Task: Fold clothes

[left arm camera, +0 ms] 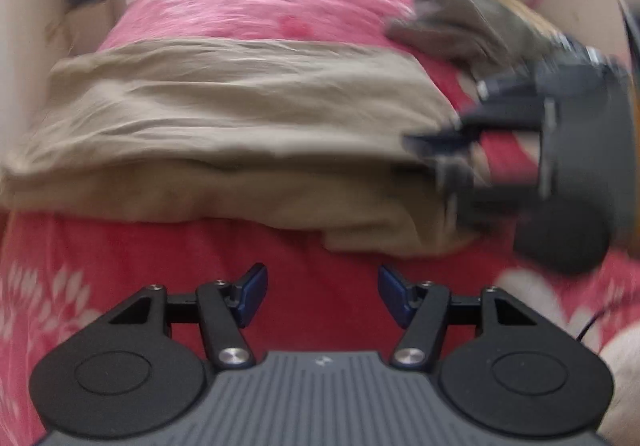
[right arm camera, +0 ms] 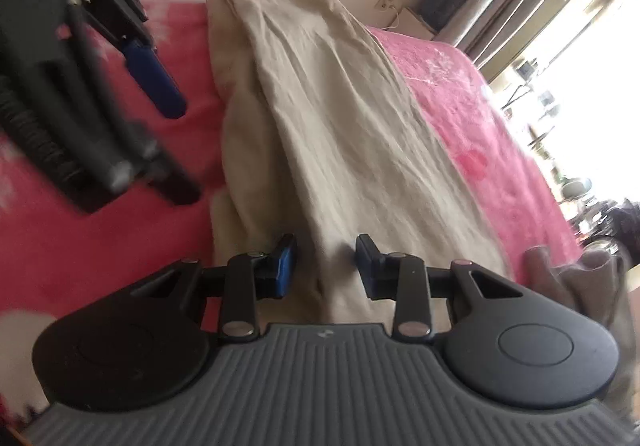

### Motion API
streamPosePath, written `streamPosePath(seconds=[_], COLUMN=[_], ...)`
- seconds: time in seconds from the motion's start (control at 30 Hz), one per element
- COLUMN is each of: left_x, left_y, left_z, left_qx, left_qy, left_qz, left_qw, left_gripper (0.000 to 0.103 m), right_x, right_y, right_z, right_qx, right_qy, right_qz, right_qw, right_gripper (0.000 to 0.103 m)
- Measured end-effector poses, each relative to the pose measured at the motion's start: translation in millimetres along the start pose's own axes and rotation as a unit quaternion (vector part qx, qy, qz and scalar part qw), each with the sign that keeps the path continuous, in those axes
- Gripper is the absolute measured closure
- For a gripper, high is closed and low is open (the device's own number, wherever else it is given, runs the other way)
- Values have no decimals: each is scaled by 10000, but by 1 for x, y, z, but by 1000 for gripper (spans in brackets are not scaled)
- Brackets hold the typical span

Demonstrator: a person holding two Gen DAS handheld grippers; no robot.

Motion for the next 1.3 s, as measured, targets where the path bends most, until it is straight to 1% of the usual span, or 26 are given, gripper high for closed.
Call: streamPosePath(seconds=[0.03, 0.07, 0.1, 0.17, 0.2, 0.3, 0.37, 0.43, 0.47, 0.53, 0.57, 0.6, 0.63, 0.67, 0.7, 0.77, 0.83, 0.9, 0.93, 0.97, 1.03, 1.13, 1.17, 1.2, 1.3], left_x=[1, 2, 4, 10, 13, 17, 17, 20, 22, 23, 22, 22, 22, 20, 17, 14, 12, 16, 19, 22, 30, 42, 45, 48, 56], left_y=[-7, -14, -20, -29, -30, -27, -22, -17, -16, -13, -10, -7, -5, -1, 4, 13, 23, 30, 32, 35, 38, 40, 41, 42, 43], left_z=[-2, -4, -5, -6, -4, 1, 5, 6, 6, 7, 10, 13, 16, 18, 22, 29, 35, 40, 43, 46, 51, 54, 55, 56, 57], left_qx=[242, 473, 626, 674, 589, 145, -230, -528, -603, -729, -888, -1047, -1233, -1564, -1966, -2681, -3314, -3785, -3934, -4046, -4192, -4546, -4628, -4678, -4760], left_qy=[-31, -57, -54, -52, -46, 18, 66, 177, 205, 232, 268, 303, 342, 386, 401, 416, 416, 384, 348, 289, 213, 229, 247, 260, 333], left_qz=[11, 15, -13, -64, -103, -192, -377, -460, -457, -423, -462, -500, -564, -758, -1024, -1491, -1900, -2200, -2293, -2326, -2294, -2378, -2387, -2371, -2266], left_qw=[9997, 9989, 9980, 9977, 9982, 9997, 9990, 9974, 9969, 9962, 9946, 9928, 9902, 9840, 9743, 9509, 9232, 8983, 8896, 8839, 8782, 8581, 8534, 8510, 8491], left_gripper=[42, 42, 42, 42, 42, 46, 46, 47, 51, 64, 84, 98, 98, 99, 100, 100, 100, 100, 100, 99, 99, 99, 99, 98, 97], right_x=[-3, -6, -8, -10, -10, -9, -9, -10, -11, -10, -10, -10, -11, -11, -11, -11, -10, -10, -11, -11, -12, -14, -14, -16, -24], right_y=[-11, -24, -36, -58, -68, -87, -89, -89, -88, -85, -83, -82, -82, -82, -82, -81, -79, -75, -75, -76, -78, -81, -82, -82, -80], right_z=[-1, -2, -3, -7, -9, -15, -17, -21, -22, -23, -22, -22, -22, -22, -23, -23, -23, -22, -22, -23, -23, -21, -21, -20, -19], right_qx=[419, 919, 1408, 2191, 2544, 3213, 3431, 3594, 3645, 3625, 3593, 3561, 3565, 3580, 3586, 3568, 3512, 3459, 3462, 3481, 3539, 3544, 3533, 3476, 3310], right_qy=[-14, -66, -133, -259, -329, -482, -546, -575, -580, -583, -592, -602, -616, -630, -640, -654, -649, -638, -640, -646, -676, -722, -730, -748, -804], right_qz=[96, 245, 420, 718, 853, 1115, 1250, 1331, 1369, 1380, 1369, 1357, 1361, 1369, 1377, 1377, 1377, 1368, 1373, 1372, 1365, 1326, 1315, 1290, 1188], right_qw=[9991, 9954, 9891, 9727, 9628, 9392, 9293, 9218, 9192, 9199, 9212, 9226, 9223, 9215, 9210, 9216, 9238, 9260, 9258, 9251, 9228, 9228, 9233, 9257, 9327], right_gripper=[96, 97, 97, 98, 98, 98, 98, 98, 98, 98, 98, 98, 98, 98, 98, 98, 98, 98, 98, 98, 98, 98, 98, 98, 96])
Point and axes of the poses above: each gripper's, at about its wrist camera, not at the fingertips, and x roughly the way its jaws point, y to its left, z to its top, the point moved 10 cm from there along x, roughly the way its jaws point, and after that the axes turned 12 degrees about -x, right-handed, at the moved point
